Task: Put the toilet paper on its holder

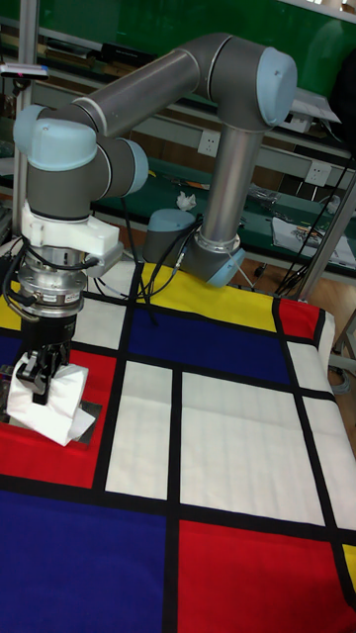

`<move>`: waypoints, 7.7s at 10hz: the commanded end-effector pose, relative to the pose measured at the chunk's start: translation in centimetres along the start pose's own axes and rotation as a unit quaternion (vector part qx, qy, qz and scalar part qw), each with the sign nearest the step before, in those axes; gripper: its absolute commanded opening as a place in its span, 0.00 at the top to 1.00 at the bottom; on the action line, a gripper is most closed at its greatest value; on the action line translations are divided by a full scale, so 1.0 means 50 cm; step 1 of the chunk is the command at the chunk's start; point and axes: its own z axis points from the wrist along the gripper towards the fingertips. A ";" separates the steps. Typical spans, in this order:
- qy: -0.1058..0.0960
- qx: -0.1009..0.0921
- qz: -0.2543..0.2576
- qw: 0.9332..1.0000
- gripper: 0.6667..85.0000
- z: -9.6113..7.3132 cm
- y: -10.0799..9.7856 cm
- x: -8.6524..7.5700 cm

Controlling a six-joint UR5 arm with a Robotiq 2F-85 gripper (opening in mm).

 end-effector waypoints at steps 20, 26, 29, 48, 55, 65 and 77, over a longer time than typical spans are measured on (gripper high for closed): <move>-0.006 -0.005 -0.018 1.000 0.23 -0.001 -0.017 0.036; -0.011 -0.019 -0.024 0.999 0.08 -0.016 -0.020 0.031; -0.012 -0.020 -0.022 0.999 0.13 -0.018 -0.023 0.021; 0.022 -0.013 -0.032 0.999 0.20 -0.078 -0.061 0.022; 0.033 -0.003 -0.020 0.999 0.25 -0.113 -0.068 0.030; 0.059 0.032 0.079 0.995 0.99 -0.130 -0.098 0.057; 0.072 0.044 0.142 0.986 0.99 -0.127 -0.055 -0.085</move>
